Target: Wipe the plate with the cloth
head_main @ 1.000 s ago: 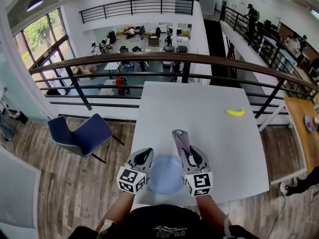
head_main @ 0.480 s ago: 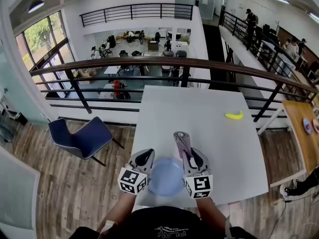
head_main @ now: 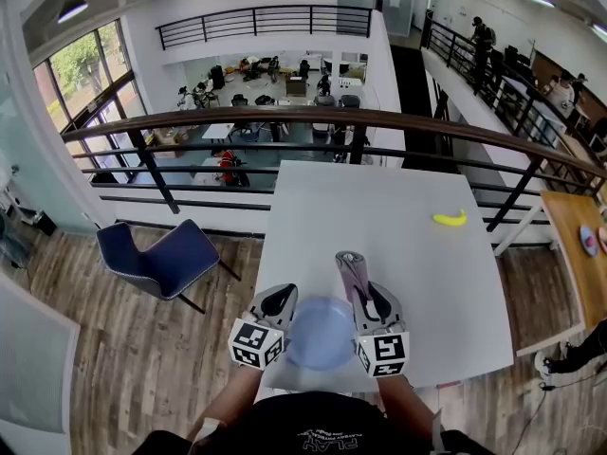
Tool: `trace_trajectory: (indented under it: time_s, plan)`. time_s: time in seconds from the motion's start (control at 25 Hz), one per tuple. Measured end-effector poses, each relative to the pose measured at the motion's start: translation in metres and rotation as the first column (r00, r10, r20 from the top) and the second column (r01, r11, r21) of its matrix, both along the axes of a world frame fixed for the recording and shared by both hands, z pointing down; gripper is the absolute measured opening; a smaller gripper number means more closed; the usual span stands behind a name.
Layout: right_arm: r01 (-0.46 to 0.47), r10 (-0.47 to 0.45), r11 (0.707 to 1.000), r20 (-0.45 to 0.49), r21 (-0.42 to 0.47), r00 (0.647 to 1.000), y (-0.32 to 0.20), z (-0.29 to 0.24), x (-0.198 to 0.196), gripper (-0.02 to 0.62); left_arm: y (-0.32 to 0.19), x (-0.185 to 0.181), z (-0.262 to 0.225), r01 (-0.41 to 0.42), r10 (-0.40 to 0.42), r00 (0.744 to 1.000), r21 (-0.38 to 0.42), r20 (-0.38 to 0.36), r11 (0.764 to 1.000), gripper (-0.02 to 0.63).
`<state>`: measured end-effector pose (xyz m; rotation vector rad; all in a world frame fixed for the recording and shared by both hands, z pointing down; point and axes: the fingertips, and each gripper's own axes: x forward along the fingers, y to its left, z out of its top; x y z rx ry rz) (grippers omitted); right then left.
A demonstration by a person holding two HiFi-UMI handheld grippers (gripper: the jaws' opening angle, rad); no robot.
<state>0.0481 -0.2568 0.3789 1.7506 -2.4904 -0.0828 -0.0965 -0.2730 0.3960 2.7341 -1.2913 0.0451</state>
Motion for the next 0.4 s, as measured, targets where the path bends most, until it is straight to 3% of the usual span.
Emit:
trace_trajectory:
  time_s: [0.4]
  plan:
    - [0.008, -0.008, 1.0, -0.017, -0.011, 1.0, -0.0072, 0.0063, -0.0028, 0.101, -0.0046, -0.0069, 0.0052, 0.004, -0.004, 1.0, 0.004, 0.006, 1.0, 0.014]
